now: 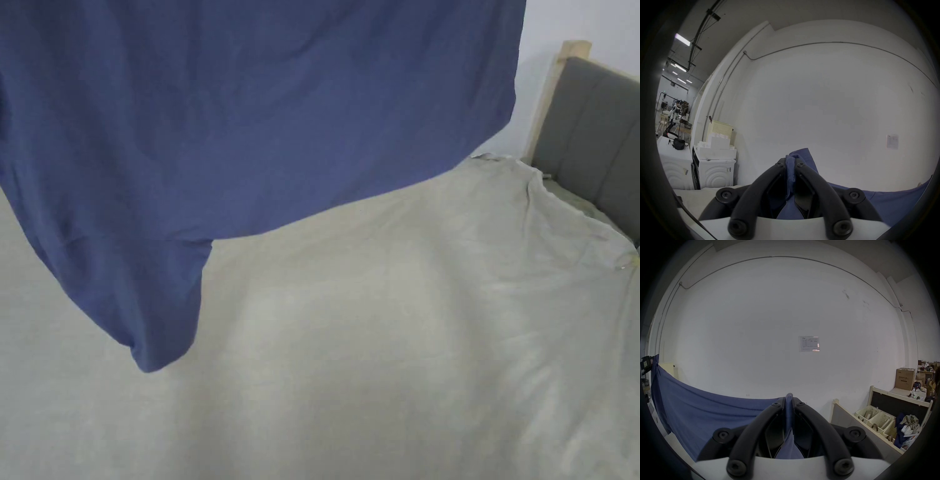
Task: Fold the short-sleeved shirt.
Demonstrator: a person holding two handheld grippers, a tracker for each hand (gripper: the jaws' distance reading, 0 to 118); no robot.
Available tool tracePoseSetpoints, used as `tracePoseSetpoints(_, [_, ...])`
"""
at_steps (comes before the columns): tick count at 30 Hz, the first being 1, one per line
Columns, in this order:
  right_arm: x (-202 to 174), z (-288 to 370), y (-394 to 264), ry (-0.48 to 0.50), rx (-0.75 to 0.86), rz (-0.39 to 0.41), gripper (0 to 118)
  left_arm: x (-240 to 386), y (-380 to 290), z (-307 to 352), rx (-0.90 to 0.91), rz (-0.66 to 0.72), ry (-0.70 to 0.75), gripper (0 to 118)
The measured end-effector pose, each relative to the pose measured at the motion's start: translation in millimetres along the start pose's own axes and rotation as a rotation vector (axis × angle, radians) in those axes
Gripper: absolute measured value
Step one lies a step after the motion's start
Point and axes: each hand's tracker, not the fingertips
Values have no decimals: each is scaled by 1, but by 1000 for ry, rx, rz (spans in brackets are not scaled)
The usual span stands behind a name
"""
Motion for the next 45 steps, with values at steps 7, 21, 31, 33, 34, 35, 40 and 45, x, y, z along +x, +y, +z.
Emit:
tracePoseSetpoints(7, [-15,-31,-56,-32,9,-17,6,14,-67,-27,-29,-78,-3,3])
tracePoseSetpoints(21, [35,-71,-314,-98,-445,-101,6,7,-346,-6,-513,-336,-143,3])
tracePoseSetpoints(31, [76,22,-499,-68,-752,-71,6,-77,-482,121,-838,-541,-322,3])
tracePoseSetpoints(33, [81,49,-527,-71,-811,-122,6,-100,-498,155,-905,-560,-332,3])
tracePoseSetpoints(34, [83,62,-540,-73,-841,-135,6,-110,-503,170,-932,-558,-340,3])
tracePoseSetpoints(35, [86,78,-553,-82,-866,-141,6,-124,-509,190,-971,-533,-339,3])
tracePoseSetpoints(40, [91,143,-588,-60,-923,-120,6,-180,-516,276,-1063,-471,-326,3])
tracePoseSetpoints(45, [113,188,-590,-7,-939,-147,6,-236,-496,351,-1092,-348,-309,3])
